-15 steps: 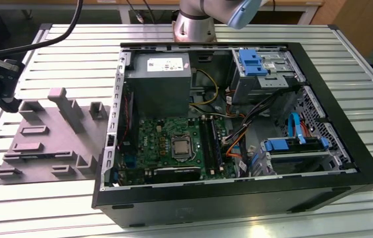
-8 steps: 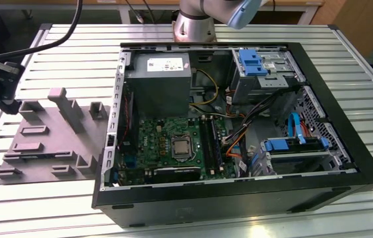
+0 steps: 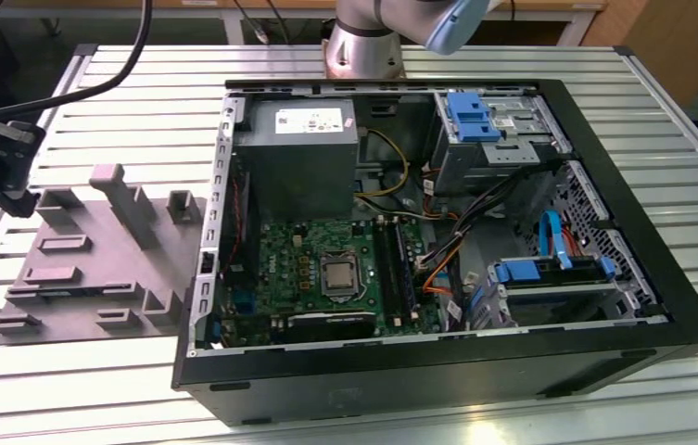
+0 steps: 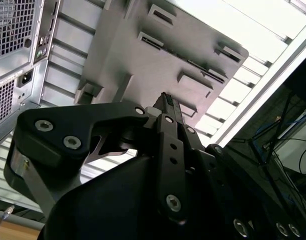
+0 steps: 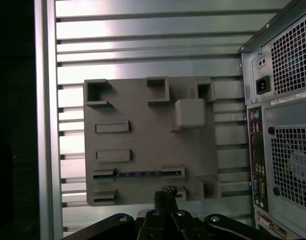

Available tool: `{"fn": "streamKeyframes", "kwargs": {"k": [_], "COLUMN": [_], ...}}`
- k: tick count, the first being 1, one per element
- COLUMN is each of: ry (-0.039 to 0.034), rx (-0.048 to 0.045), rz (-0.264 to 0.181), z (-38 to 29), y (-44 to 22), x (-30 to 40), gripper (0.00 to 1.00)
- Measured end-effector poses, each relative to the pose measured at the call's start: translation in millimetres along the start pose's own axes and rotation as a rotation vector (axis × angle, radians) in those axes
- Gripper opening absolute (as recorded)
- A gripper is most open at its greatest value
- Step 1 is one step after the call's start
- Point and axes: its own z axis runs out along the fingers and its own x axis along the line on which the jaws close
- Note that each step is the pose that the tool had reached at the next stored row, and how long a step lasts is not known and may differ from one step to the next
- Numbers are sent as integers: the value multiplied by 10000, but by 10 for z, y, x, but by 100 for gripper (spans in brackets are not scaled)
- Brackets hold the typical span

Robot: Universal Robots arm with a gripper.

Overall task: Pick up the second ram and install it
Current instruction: 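Reach for the second ram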

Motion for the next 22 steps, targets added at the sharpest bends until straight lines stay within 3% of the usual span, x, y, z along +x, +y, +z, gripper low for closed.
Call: {"fn": "streamKeyframes", "kwargs": {"k": [22], "ry": [1], "rx": [0], "rz": [0], "z": [119], "y": [-14], "x": [87], "gripper": [11]}}
